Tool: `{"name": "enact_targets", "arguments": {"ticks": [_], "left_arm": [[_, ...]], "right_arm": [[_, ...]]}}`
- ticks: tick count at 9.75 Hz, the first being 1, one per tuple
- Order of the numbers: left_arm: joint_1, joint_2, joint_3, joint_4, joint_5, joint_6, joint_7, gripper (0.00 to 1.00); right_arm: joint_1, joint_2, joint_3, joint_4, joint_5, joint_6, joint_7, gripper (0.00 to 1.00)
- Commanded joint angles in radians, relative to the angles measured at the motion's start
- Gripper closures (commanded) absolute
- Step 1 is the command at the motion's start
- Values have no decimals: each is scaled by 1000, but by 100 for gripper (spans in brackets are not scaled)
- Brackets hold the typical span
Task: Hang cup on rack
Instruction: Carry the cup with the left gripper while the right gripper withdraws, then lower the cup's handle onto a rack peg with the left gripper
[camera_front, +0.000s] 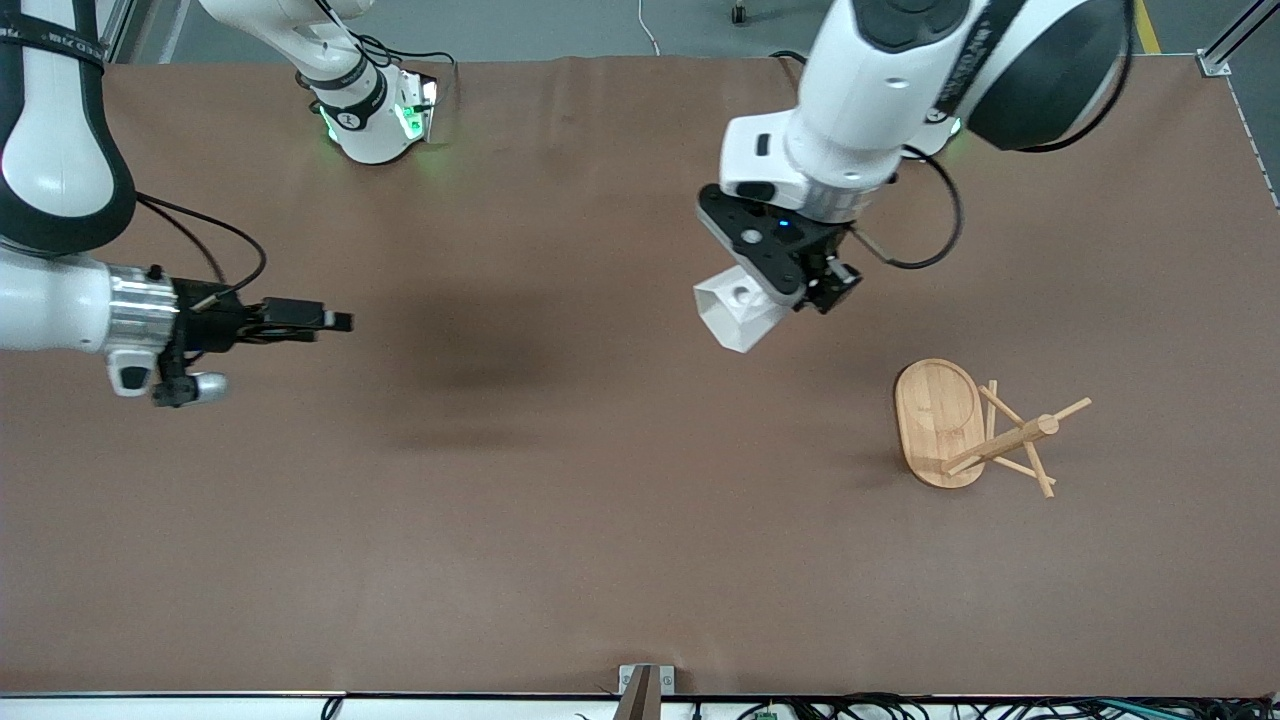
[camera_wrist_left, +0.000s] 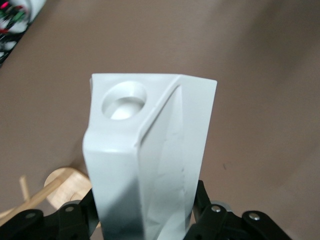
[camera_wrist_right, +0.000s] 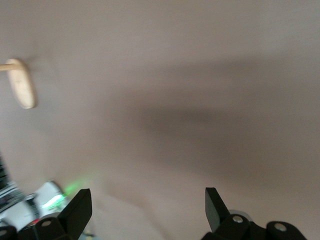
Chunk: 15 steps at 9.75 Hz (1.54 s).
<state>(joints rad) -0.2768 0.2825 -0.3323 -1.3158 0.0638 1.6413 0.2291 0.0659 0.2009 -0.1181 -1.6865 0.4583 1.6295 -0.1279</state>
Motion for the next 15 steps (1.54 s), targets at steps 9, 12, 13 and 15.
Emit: {"name": "enact_targets", "arguments": {"ticks": [9, 12, 13, 15], "left_arm": [[240, -227, 50, -492, -130, 112, -63, 97], [303, -255, 52, -646, -200, 237, 15, 96], [304, -262, 52, -686, -200, 274, 16, 96], [323, -253, 53, -729, -200, 320, 57, 97]], "right_arm": [[-136, -265, 55, 192, -492, -210, 209, 0], [-138, -259, 71, 197, -492, -211, 170, 0], [-133, -259, 71, 197, -503, -212, 128, 0], [-135, -261, 71, 199, -492, -217, 131, 0]]}}
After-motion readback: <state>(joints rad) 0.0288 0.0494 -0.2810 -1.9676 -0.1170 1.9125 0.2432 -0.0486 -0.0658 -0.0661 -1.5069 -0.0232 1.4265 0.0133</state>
